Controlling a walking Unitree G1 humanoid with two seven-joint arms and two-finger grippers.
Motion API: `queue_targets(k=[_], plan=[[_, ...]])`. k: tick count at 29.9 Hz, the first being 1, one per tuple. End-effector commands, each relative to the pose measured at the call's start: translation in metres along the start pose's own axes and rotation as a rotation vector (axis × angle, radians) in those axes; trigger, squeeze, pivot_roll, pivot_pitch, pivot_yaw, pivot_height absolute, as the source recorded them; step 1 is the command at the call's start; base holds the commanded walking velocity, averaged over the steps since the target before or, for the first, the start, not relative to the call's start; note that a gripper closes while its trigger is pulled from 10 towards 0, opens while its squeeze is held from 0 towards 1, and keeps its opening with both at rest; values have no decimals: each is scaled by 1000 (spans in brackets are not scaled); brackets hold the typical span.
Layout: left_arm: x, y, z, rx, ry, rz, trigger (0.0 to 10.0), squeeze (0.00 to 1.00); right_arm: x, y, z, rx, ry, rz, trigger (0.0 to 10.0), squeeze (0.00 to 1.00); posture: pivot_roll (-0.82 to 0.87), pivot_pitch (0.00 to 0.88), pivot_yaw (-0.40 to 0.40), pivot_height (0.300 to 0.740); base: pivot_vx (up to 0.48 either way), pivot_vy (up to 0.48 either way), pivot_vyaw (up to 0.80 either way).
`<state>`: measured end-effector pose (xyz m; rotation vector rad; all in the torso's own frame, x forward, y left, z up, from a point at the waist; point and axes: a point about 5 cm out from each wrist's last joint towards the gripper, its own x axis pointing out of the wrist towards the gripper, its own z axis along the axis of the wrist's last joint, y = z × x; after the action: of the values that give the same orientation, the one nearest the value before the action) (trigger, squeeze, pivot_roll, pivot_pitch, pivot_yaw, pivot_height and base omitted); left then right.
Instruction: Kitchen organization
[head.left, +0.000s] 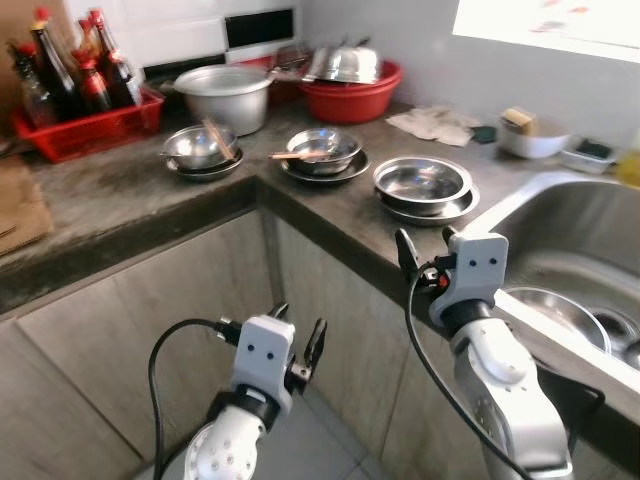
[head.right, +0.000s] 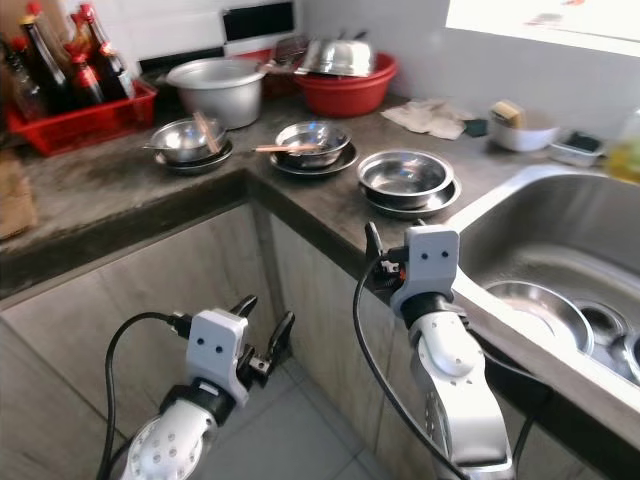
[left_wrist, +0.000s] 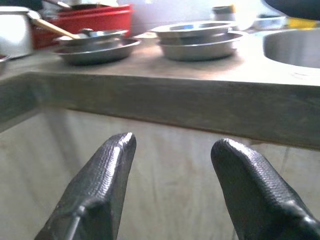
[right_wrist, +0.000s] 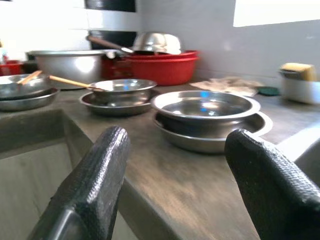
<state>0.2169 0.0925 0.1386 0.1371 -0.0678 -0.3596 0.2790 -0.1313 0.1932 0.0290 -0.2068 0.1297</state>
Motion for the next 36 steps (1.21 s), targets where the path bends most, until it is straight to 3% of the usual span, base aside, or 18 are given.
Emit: queue_targets(k=[1, 16, 36], plan=[[1, -2, 2, -6, -5, -6, 10000, 0, 1, -3, 3, -11, -9, -8, 10000, 0, 153, 78, -32, 740, 0, 0, 0], [2, -2, 4, 9, -15, 5, 10000, 0, 9, 2, 5, -12, -21, 18, 10000, 0, 155, 81, -34, 740, 0, 0, 0], [2, -2, 3, 19, -13, 8, 10000, 0, 18, 0, 10, -26, -43, 31, 10000, 0, 155, 84, -36, 740, 276, 0, 0]])
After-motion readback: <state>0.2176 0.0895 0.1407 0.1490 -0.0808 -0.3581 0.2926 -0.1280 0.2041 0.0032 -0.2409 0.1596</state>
